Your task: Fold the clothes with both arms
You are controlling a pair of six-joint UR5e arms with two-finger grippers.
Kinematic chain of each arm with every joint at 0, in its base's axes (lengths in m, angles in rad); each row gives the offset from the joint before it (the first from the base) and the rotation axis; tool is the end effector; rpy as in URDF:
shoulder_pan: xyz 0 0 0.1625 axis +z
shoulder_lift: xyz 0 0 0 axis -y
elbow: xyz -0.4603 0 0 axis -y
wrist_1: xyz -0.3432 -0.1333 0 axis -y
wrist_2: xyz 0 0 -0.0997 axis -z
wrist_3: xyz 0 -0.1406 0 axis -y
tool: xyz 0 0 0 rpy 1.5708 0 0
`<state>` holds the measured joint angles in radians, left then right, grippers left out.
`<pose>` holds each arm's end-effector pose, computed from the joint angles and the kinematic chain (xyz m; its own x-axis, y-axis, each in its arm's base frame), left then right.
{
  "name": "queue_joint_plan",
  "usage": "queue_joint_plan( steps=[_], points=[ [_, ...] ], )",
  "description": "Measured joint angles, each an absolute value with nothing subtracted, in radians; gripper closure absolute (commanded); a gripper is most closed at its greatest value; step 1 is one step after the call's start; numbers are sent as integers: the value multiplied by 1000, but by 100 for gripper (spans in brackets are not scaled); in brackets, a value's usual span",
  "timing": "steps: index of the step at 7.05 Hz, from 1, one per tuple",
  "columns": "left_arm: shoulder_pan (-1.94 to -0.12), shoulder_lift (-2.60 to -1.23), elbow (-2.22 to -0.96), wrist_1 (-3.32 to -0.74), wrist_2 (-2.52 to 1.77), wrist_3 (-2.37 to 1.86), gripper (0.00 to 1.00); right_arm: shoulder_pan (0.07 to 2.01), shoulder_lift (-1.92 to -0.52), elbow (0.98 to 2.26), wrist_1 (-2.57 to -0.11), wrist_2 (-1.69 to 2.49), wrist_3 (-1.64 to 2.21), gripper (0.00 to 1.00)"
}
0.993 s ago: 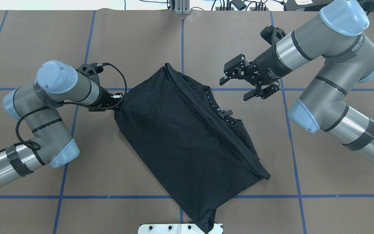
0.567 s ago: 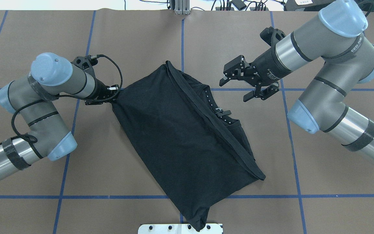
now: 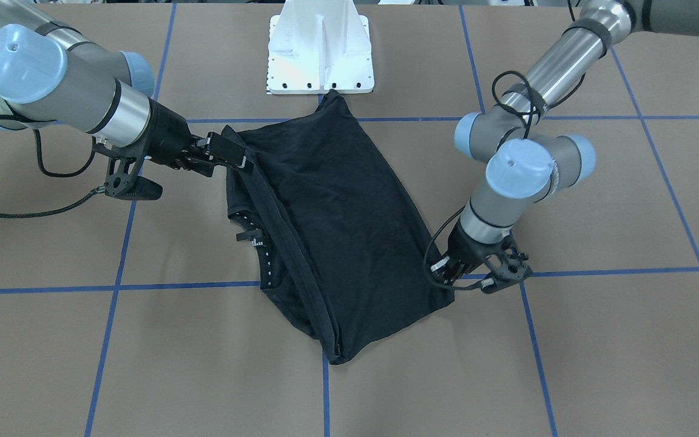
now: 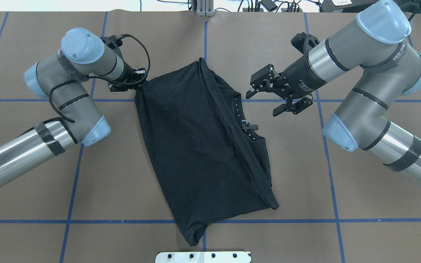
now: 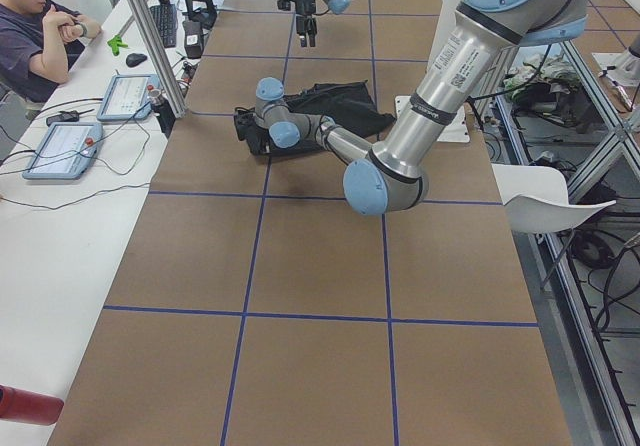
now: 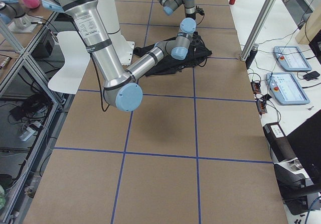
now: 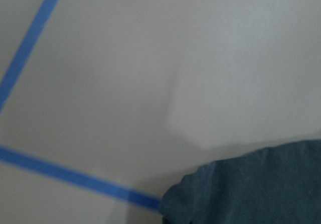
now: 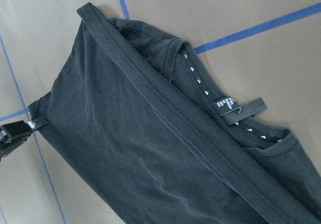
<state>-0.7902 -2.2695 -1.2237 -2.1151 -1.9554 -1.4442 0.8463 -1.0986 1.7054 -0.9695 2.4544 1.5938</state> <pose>0.4933 -0.6125 0.4003 0.4933 -0.3317 -0.8041 0.3933 0.9096 -0.1340 -0.3859 -0.4731 0.3152 0.2352 0.2877 0.9284 -0.0014 0.9553 -0.2957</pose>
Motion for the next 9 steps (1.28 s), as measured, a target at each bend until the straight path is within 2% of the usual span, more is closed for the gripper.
queue_joint_plan(
  steps=[5, 6, 7, 9],
  points=[
    [-811, -2482, -954, -2289, -1893, -1444, 100, 844, -1104, 1707, -969, 2444, 1587, 0],
    [-811, -2503, -921, -2305, -1881, -1441, 34, 842, -1106, 1707, -969, 2436, 1584, 0],
    [-812, -2510, -908, -2311, -1876, -1436, 0, 840, -1107, 1706, -970, 2430, 1581, 0],
    [-831, -2512, -929, -2305, -1877, -1383, 0, 829, -1109, 1704, -976, 2399, 1578, 0]
  ],
)
